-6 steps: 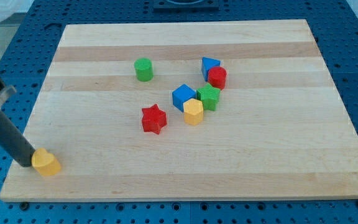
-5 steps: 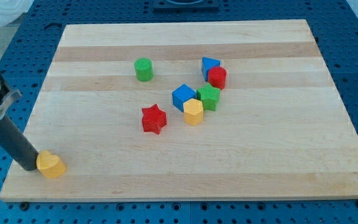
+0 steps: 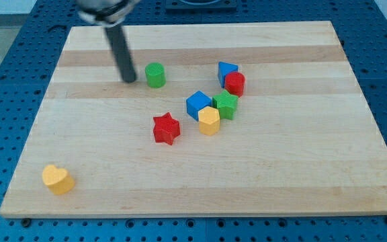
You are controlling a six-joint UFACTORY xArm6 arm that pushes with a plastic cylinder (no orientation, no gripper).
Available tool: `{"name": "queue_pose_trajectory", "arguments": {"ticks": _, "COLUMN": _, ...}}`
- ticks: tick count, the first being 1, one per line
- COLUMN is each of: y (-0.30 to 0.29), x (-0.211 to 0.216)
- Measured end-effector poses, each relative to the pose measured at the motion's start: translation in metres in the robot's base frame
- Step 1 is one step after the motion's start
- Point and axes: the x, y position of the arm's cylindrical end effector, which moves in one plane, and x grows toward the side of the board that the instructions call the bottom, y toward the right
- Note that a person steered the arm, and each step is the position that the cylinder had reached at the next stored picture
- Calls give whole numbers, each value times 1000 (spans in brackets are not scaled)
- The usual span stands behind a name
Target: Move the green circle and red star closer to the yellow heart
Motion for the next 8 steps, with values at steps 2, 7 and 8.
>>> {"name": "queue_pose_trajectory", "arguments": {"ticks": 2, "y": 34, "x": -13}}
{"name": "queue_pose_trajectory", "arguments": {"ticks": 7, "y": 61, "x": 62}}
{"name": "queue_pose_trajectory", "arguments": {"ticks": 8, "y": 61, "x": 81}}
